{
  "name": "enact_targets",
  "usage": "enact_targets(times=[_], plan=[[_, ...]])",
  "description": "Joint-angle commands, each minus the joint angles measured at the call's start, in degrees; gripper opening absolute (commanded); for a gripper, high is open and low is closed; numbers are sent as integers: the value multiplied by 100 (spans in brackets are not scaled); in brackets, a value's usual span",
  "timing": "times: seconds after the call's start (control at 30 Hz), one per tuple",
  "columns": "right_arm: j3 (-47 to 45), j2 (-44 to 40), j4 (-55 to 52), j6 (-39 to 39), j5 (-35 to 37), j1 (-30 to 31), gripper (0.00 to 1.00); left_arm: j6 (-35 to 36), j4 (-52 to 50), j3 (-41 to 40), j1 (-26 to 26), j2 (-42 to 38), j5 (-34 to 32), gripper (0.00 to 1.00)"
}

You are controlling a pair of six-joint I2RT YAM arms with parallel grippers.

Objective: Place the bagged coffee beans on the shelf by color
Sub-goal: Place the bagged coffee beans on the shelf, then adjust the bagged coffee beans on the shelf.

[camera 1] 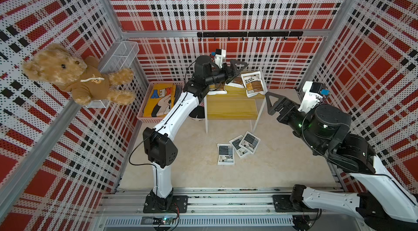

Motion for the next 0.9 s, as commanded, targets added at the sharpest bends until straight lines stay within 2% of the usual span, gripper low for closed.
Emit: enact_targets(times=[0.0,0.13,0.23,0.4,0.5,0.67,0.87], plan=[[-2,42,121,-40,-162,-79,100,136,20,249,49,111,-119,99],[32,166,117,-32,-414,-189,100,170,20,314,69,72,-147,99],[263,357,-200,281,-518,-309,100,237,20,245,107,-66,-168,99],[862,872,-328,198,-1819,-926,100,473,15,0,125,-560,-349,99],[1500,1471,-692,295,-2634,-1305,100,804,15,-512,208,-1194,-772,99],[2549,2425,-1246,381,-3733,-1750,100,1201,163,-1967,578,-2552,-1468,99],[3661,3460,-1441,475,-4479,-2063,100,1309,168,-3072,885,-3452,-1512,99]])
